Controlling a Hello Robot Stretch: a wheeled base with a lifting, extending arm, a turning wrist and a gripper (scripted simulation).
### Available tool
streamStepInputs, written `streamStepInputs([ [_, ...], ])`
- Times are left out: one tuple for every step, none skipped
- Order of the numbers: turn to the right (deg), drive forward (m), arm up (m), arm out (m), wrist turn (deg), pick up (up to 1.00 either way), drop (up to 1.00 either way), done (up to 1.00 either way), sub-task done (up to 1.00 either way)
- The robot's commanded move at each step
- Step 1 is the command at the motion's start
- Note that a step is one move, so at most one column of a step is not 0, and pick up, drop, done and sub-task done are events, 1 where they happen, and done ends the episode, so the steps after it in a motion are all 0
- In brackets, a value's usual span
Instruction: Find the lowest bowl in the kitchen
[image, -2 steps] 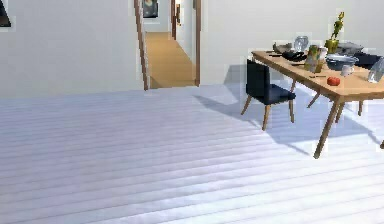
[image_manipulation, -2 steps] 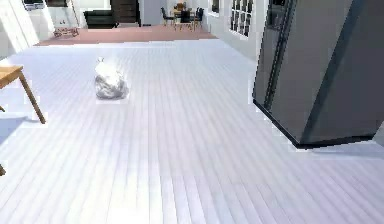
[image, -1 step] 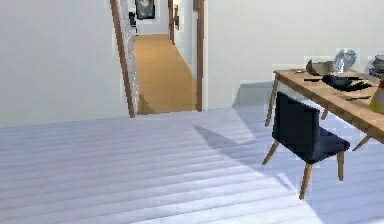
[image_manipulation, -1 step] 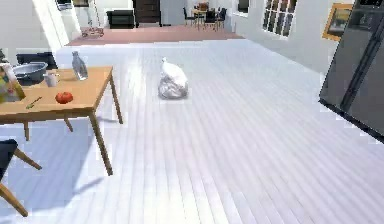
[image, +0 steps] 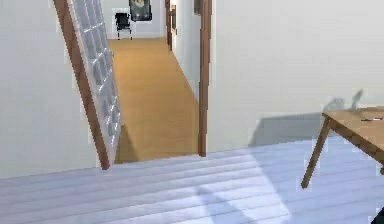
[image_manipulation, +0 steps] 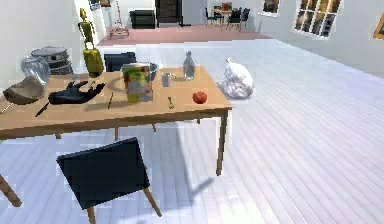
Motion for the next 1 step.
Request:
streamStepInputs([
  [3.0,0.00,0.00,0.00,0.0,0.00,0.00,0.00,0.00],
])
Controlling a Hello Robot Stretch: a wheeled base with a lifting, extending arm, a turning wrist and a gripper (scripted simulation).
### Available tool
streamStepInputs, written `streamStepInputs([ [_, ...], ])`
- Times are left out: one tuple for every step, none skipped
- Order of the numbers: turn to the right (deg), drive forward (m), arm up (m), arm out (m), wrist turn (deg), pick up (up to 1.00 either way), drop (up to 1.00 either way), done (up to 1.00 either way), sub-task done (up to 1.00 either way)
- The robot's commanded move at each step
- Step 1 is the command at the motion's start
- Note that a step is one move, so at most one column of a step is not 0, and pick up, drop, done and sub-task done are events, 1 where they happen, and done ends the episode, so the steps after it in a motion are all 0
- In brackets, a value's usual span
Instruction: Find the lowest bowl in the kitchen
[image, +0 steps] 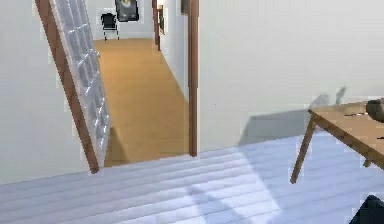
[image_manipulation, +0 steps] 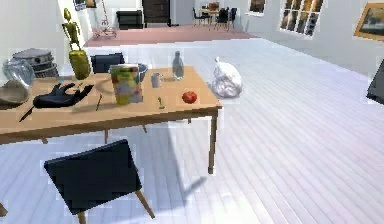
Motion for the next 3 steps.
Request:
streamStepInputs([
  [0.0,0.70,0.00,0.00,0.0,0.00,0.00,0.00,0.00],
  [30.0,0.00,0.00,0.00,0.0,0.00,0.00,0.00,0.00],
  [0.0,0.30,0.00,0.00,0.0,0.00,0.00,0.00,0.00],
])
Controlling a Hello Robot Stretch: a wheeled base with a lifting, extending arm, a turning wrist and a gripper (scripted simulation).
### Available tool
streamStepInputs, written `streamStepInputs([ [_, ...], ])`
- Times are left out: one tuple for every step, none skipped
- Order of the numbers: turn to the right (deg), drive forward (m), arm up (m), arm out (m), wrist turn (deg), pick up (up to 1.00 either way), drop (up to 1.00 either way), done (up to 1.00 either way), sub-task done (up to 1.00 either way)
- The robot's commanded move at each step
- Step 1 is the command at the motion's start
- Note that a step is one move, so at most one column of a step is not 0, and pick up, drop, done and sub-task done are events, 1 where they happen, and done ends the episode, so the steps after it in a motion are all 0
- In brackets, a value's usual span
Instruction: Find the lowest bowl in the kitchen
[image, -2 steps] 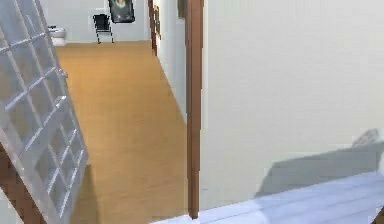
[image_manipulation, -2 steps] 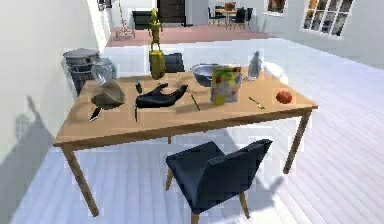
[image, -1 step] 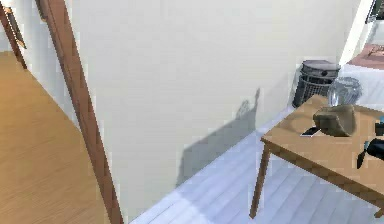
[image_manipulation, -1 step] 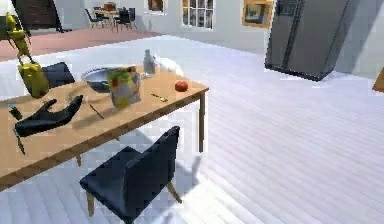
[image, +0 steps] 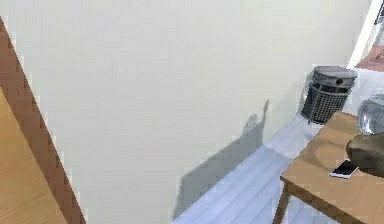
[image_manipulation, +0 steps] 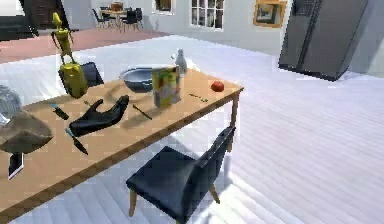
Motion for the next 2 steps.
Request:
streamStepInputs([
  [42.0,0.00,0.00,0.00,0.0,0.00,0.00,0.00,0.00],
  [0.0,0.00,0.00,0.00,0.0,0.00,0.00,1.00,0.00],
])
